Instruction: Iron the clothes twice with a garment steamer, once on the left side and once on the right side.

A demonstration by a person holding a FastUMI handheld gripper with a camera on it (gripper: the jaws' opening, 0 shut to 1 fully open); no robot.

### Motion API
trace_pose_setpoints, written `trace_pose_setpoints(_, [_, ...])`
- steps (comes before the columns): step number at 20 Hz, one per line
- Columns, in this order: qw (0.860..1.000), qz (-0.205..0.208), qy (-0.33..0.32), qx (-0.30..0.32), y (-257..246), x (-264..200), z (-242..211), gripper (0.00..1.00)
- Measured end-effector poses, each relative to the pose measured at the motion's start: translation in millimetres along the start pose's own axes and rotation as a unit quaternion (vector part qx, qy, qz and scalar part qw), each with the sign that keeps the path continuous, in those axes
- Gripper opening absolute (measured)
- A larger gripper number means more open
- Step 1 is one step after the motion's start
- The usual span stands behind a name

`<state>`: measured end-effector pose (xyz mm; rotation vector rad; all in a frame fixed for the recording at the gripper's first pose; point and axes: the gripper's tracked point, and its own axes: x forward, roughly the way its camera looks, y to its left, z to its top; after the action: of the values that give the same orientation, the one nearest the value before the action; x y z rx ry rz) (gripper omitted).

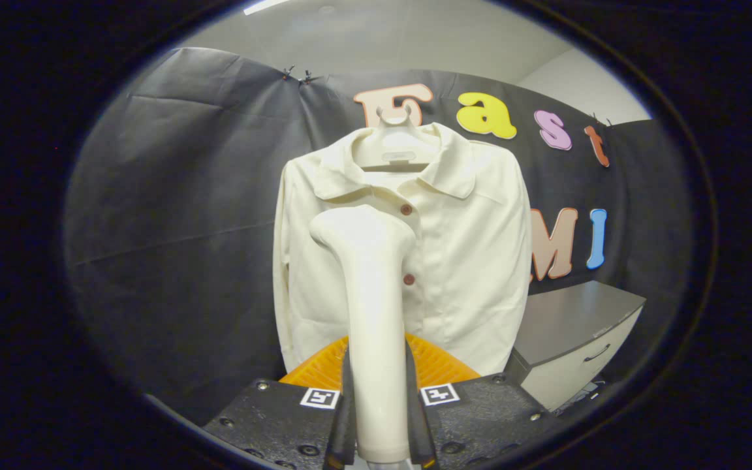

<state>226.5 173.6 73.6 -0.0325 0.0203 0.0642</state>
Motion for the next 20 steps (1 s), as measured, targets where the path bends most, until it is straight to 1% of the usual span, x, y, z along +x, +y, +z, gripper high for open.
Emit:
trace_pose_setpoints(3, [1.000, -0.010, 0.008, 0.000, 1.6, 14.1, -10.7, 0.31])
trace_pose_setpoints(9, [0.999, -0.009, 0.032, -0.016, 8.5, 21.9, -36.5, 0.31])
trace_pose_setpoints(15, [0.996, 0.002, 0.078, -0.043, 17.2, 16.1, -95.0, 0.31])
trace_pose_setpoints(20, [0.992, 0.000, 0.116, -0.045, 15.4, 13.4, -138.7, 0.31])
